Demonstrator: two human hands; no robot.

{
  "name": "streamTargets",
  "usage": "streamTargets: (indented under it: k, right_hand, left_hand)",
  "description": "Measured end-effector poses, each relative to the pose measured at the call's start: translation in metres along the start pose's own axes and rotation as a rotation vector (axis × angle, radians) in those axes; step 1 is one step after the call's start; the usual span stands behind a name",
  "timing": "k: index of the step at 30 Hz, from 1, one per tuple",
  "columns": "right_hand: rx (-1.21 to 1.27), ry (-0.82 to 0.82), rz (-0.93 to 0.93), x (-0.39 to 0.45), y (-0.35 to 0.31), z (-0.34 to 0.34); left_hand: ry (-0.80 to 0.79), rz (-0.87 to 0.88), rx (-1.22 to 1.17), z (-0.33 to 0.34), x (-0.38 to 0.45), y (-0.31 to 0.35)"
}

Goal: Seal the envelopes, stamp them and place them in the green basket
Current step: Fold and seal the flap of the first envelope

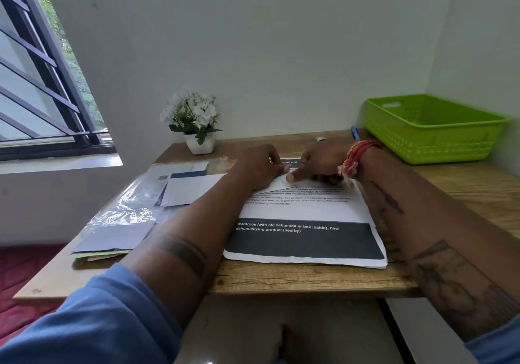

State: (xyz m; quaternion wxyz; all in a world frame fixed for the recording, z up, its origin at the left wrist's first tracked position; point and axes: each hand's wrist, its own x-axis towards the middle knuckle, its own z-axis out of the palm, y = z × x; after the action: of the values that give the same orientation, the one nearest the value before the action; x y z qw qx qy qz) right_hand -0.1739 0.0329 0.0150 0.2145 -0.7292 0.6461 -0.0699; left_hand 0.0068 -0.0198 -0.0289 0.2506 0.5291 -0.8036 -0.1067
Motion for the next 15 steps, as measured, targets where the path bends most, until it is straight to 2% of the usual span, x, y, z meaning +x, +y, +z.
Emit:
streamTargets:
  k: [3,5,11,15]
  right_hand:
    - [-0.23,0.142,0.068,0.011,-0.007,0.01]
    - [-0.303,0.17,0.068,0.018,-0.01,0.017]
    - [-0.203,0.021,0.068,0.01,-0.008,0.003]
    - [-0.149,0.014,0.043,0.006,-0.009,0.003]
  left_hand:
    - [0.015,-0.001,-0.03,0.001,-0.002,-0.001]
    - [0.024,-0.001,-0.03,0.002,-0.001,-0.001]
    - [0.086,0.004,0.037,0.004,-0.001,-0.002]
    - [0.118,0.06,0.132,0.006,-0.005,-0.001]
